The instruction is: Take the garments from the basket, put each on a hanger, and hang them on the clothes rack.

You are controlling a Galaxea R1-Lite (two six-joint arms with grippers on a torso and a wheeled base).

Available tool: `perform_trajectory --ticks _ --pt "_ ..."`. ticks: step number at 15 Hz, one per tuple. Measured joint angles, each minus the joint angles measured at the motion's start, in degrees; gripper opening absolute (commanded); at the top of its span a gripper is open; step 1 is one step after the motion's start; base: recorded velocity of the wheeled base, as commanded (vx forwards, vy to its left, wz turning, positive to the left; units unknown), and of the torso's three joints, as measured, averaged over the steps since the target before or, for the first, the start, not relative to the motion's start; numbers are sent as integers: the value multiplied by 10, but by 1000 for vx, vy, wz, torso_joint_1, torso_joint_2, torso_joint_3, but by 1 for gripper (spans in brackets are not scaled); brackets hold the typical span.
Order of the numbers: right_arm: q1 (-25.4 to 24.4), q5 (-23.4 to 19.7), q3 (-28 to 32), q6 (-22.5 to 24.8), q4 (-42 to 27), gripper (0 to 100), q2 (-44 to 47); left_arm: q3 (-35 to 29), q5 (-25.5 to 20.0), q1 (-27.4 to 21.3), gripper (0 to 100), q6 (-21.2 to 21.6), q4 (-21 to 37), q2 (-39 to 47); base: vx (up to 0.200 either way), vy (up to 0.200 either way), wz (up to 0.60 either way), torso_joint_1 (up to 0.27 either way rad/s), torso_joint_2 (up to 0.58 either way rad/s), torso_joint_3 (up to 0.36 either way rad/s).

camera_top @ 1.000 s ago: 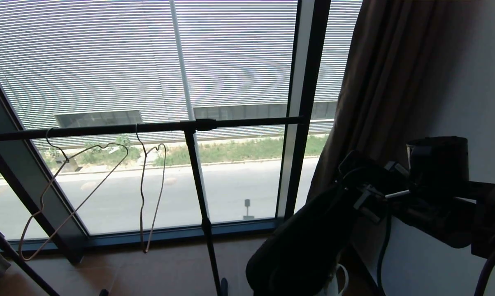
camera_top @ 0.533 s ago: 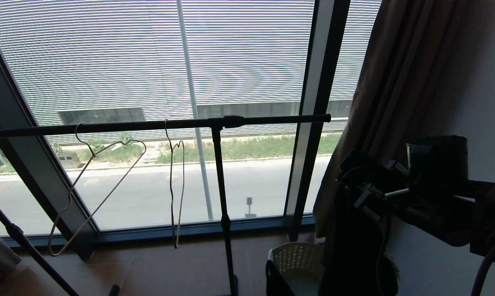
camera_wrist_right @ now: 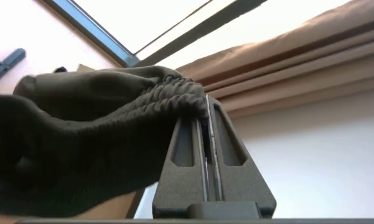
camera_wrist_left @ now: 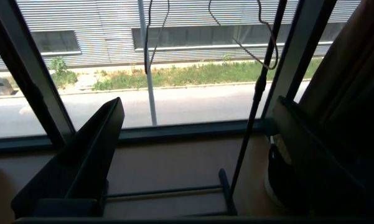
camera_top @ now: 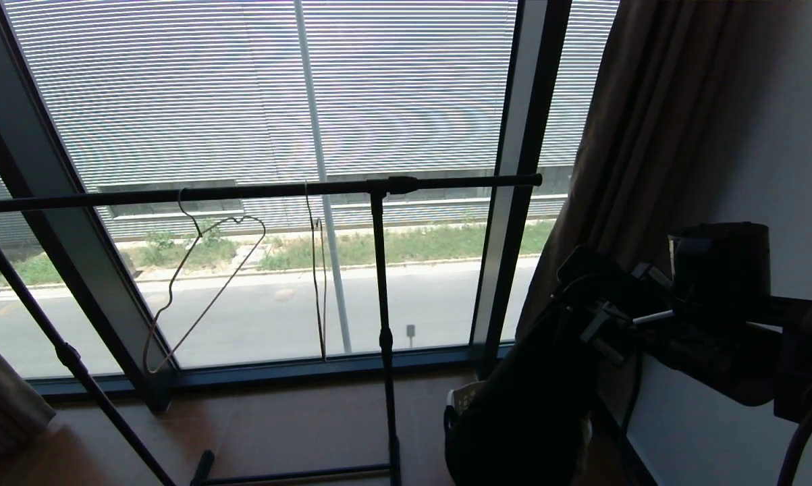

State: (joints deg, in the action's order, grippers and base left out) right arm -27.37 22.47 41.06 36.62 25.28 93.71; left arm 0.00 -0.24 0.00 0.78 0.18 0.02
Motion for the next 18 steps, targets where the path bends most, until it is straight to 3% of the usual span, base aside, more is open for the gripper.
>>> perform_trajectory --ticks 18 --pt "9 2 -5 1 16 0 0 0 0 0 100 0 0 0 0 189 0 3 2 2"
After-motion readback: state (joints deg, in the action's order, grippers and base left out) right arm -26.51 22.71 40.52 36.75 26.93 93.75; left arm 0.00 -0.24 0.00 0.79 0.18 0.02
